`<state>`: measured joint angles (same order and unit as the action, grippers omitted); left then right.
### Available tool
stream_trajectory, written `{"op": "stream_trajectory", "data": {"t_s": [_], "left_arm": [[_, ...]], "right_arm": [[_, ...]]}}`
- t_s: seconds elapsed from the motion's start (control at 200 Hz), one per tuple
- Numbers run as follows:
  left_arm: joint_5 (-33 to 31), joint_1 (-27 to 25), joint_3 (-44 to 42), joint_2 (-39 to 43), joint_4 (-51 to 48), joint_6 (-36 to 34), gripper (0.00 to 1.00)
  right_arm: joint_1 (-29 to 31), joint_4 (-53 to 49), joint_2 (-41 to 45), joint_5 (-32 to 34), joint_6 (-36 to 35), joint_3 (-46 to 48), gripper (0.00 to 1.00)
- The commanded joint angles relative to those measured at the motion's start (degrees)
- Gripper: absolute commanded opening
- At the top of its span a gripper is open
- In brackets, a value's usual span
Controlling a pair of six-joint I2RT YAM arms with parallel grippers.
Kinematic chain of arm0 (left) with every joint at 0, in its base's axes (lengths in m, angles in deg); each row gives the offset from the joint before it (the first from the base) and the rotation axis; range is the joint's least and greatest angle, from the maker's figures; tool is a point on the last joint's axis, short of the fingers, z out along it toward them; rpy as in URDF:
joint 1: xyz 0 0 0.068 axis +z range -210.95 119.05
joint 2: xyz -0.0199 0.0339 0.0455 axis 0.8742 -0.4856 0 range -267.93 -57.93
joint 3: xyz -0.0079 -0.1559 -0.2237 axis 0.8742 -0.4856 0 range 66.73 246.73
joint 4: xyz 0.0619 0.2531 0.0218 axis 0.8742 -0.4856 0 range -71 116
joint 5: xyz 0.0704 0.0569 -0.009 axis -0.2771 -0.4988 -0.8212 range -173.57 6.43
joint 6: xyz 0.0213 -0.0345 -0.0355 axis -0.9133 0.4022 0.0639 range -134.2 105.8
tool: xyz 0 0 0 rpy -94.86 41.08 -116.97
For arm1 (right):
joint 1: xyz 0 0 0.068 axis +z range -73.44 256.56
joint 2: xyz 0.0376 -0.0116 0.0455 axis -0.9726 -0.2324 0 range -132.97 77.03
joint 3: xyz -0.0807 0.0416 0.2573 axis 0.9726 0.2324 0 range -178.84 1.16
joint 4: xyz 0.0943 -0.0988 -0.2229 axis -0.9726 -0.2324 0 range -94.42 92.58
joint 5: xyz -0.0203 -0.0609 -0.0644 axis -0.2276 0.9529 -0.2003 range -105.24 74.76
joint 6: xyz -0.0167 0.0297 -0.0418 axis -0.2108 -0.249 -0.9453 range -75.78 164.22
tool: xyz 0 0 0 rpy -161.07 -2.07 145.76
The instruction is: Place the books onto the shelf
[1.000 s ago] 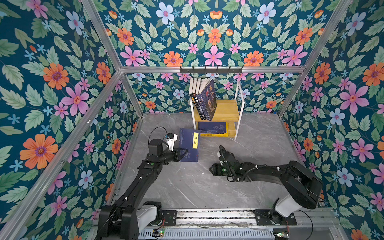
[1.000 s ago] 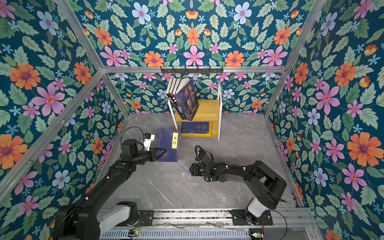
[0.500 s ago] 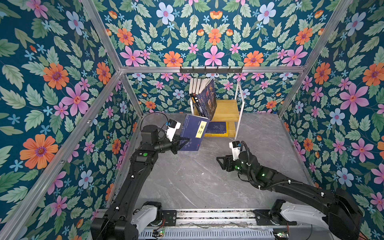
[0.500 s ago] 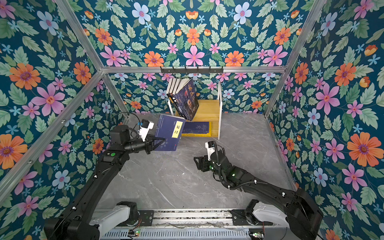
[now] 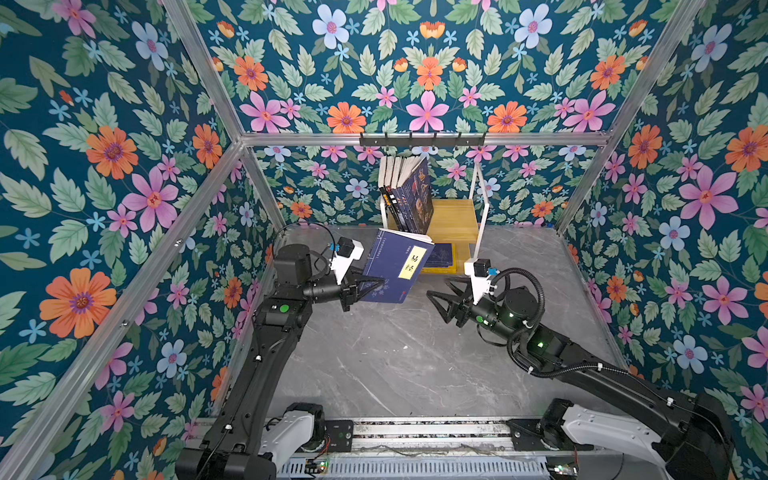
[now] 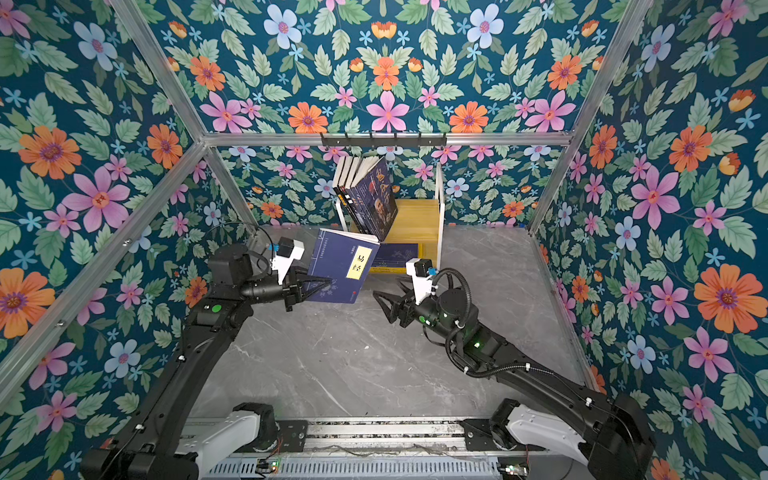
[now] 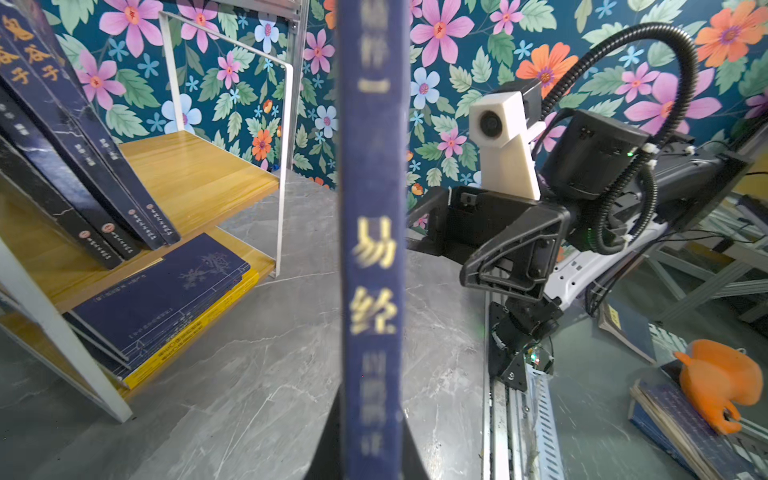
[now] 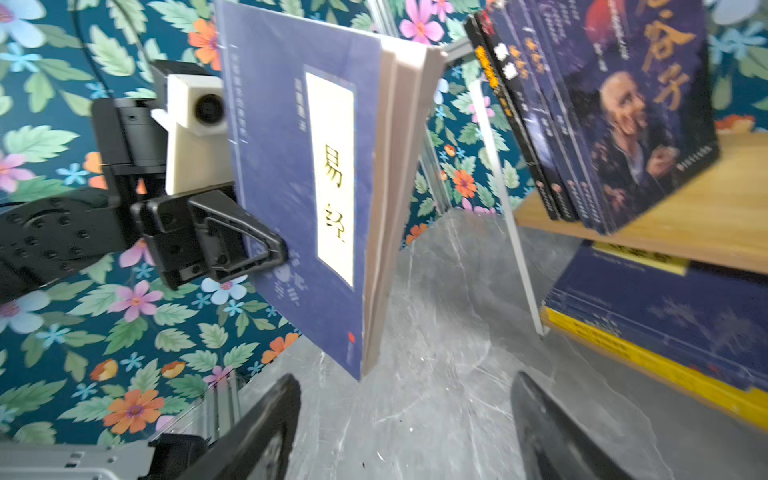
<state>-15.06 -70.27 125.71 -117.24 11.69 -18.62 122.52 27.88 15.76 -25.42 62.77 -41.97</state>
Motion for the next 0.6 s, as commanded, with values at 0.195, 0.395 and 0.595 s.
{"op": "stream_trajectory", "data": {"t_s": [0.195, 0.395, 0.595], "left_arm": [[5.37, -0.16, -0.48, 0.39, 6.97, 6.22, 0.00], [6.03, -0.26, -1.24, 1.24, 9.67, 9.52, 0.00], [6.90, -0.85, -2.13, 1.48, 7.34, 6.89, 0.00]], "right_arm": [[-4.57, 19.14, -8.88, -16.59, 1.43, -2.29, 0.81], [-5.61, 23.53, -14.63, -19.49, 3.29, -5.66, 0.78], [-5.61, 27.81, -18.65, -25.29, 6.26, -8.57, 0.60]]}}
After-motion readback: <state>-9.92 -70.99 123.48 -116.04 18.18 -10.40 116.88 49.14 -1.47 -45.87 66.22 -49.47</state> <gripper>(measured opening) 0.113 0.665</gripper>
